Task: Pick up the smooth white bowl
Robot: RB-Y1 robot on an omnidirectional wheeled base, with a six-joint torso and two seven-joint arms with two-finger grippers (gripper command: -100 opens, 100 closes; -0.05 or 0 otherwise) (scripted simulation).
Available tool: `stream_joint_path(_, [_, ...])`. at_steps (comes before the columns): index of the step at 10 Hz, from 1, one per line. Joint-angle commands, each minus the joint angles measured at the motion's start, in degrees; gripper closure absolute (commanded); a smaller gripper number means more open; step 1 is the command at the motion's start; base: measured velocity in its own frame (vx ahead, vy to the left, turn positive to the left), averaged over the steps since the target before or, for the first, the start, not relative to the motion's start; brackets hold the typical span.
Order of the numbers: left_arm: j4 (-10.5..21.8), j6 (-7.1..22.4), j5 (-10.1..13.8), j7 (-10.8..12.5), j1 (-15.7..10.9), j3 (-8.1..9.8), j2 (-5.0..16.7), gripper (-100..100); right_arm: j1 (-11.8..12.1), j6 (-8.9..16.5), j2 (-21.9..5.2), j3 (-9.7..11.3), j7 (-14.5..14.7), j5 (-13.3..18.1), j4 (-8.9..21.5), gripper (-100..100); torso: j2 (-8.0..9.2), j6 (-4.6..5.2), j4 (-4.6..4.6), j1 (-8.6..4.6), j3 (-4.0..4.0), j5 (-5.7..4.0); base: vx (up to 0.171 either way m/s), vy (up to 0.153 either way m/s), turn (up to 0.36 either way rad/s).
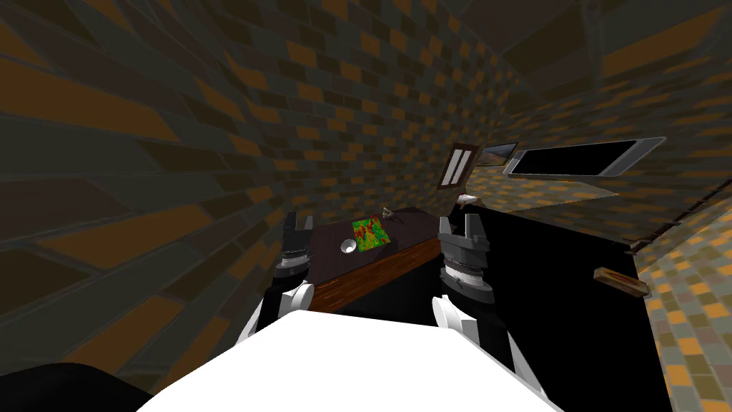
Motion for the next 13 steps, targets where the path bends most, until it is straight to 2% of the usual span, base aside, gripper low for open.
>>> stream_joint_path(1, [1.7, 2.0, 0.6, -0.1, -1.5, -0.25, 1.4, -100, 0.0, 0.0, 0.0, 0.0, 0.0, 0.0, 0.0, 0, 0.0, 0.0, 0.0, 0.0, 0.0, 0.0, -0.023, -0.004, 0.092])
stream_joint_path(4, [4.7, 5.3, 1.3, -0.2, -4.1, -0.63, 2.6, -100, 0.0, 0.0, 0.0, 0.0, 0.0, 0.0, 0.0, 0, 0.11, 0.0, 0.02, -0.02, 0.06, 0.0, -0.033, -0.008, 0.066])
stream_joint_path(7, [9.0, 10.0, 2.2, -0.2, -7.7, -1.09, 3.6, -100, 0.0, 0.0, 0.0, 0.0, 0.0, 0.0, 0.0, 0, 0.08, 0.0, 0.02, -0.03, 0.04, 0.0, -0.027, -0.009, 0.083])
stream_joint_path(8, [9.2, 10.1, 2.2, -0.2, -7.7, -1.09, 3.6, -100, 0.0, 0.0, 0.0, 0.0, 0.0, 0.0, 0.0, 0, 0.08, 0.0, 0.02, -0.04, 0.04, -0.01, -0.017, -0.01, 0.021])
stream_joint_path(10, [13.1, 13.5, 2.7, -0.1, -10.7, -1.4, 4.1, -100, 0.0, 0.0, 0.0, 0.0, 0.0, 0.0, 0.0, 0, 0.03, 0.0, 0.01, -0.04, 0.02, -0.01, -0.013, -0.013, 0.075])
stream_joint_path(11, [13.1, 14.0, 2.7, -0.1, -10.7, -1.4, 4.1, -100, 0.0, 0.0, 0.0, 0.0, 0.0, 0.0, 0.0, 0, 0.01, 0.01, 0.0, -0.06, 0.01, -0.01, -0.011, -0.014, 0.027])
stream_joint_path(12, [15.2, 16.2, 2.9, 0.0, -12.3, -1.55, 4.3, -100, 0.0, 0.0, 0.0, 0.0, 0.0, 0.0, 0.0, 0, 0.03, 0.0, 0.01, -0.05, 0.02, -0.01, -0.011, -0.011, 0.062])
stream_joint_path(13, [15.2, 16.2, 2.9, 0.0, -12.3, -1.55, 4.3, -100, 0.0, 0.0, 0.0, 0.0, 0.0, 0.0, 0.0, 0, 0.02, 0.0, 0.01, -0.05, 0.01, -0.01, -0.006, -0.01, 0.033])
